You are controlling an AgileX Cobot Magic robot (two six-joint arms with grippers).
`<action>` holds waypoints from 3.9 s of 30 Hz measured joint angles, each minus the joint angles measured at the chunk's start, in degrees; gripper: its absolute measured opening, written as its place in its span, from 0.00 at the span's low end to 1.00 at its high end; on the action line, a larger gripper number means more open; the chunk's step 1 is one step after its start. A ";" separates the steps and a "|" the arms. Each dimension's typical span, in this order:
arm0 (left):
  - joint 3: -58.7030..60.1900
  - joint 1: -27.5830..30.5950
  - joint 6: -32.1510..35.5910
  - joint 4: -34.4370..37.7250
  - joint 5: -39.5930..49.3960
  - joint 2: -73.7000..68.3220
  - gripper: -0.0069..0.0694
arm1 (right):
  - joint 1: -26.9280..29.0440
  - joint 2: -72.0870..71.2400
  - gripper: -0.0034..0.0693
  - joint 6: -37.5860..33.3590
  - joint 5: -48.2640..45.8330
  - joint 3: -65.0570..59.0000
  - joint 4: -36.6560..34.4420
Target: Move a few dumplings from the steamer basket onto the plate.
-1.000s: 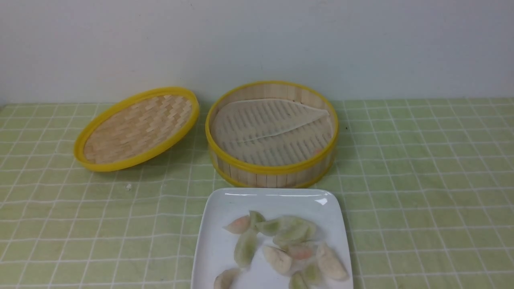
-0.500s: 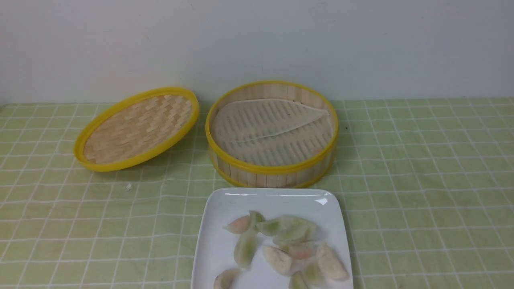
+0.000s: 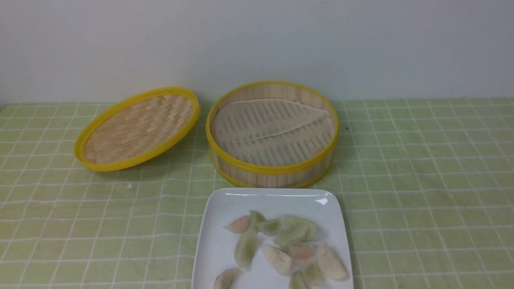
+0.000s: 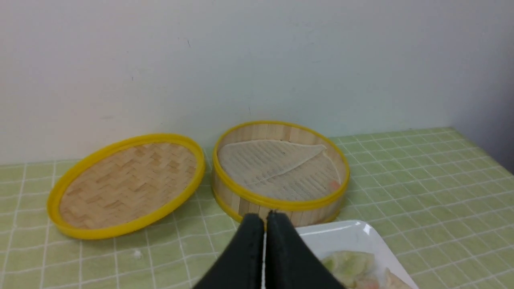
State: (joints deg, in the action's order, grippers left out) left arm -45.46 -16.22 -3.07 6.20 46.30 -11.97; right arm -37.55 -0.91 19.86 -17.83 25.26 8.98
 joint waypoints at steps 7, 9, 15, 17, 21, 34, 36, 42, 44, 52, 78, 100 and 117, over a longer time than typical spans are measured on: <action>21.93 8.84 8.74 0.40 -19.28 7.50 0.08 | 0.00 -0.05 0.03 0.00 0.00 0.00 0.00; 26.47 10.98 9.21 0.47 -22.18 9.01 0.08 | 0.00 -0.05 0.03 0.00 0.00 0.00 0.00; 44.32 15.46 9.46 -0.76 -28.29 12.55 0.08 | 0.00 -0.06 0.03 0.00 0.12 0.00 0.00; 46.84 15.48 9.55 -1.93 -26.83 12.55 0.08 | 0.00 -0.11 0.03 0.00 0.12 0.00 0.00; 47.07 15.53 9.61 -2.28 -24.45 12.55 0.08 | 0.00 -0.11 0.03 0.00 0.12 0.00 0.00; 47.07 15.53 9.71 -2.28 -24.43 12.55 0.08 | 0.00 -0.11 0.03 -0.12 0.02 0.00 0.00; 47.07 15.53 9.71 -2.28 -24.43 12.55 0.08 | 0.00 -0.11 0.03 -0.12 0.02 0.00 0.00; 47.07 15.53 9.71 -2.28 -24.43 12.55 0.08 | 0.00 -0.11 0.03 -0.12 0.02 0.00 0.00; 47.07 15.53 9.71 -2.28 -24.43 12.55 0.08 | 0.00 -0.11 0.03 -0.12 0.02 0.00 0.00; 47.07 15.53 9.71 -2.28 -24.38 12.55 0.08 | 0.00 -0.11 0.03 -7.38 0.14 -1.10 -7.79; 47.07 15.53 9.71 -2.28 -24.38 12.55 0.08 | 38.04 -0.05 0.03 -19.16 -3.51 -26.71 -12.71; 47.07 15.53 9.71 -2.28 -24.38 12.55 0.08 | 38.14 -0.05 0.03 -19.29 -4.09 -26.62 -12.32; 47.07 15.53 9.71 -2.28 -24.38 12.55 0.08 | 38.14 -0.05 0.03 -19.29 -4.11 -26.62 -12.28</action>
State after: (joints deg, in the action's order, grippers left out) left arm 1.61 -0.69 6.64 3.92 21.92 0.58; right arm 0.59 -0.96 0.58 -21.93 -1.36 -3.30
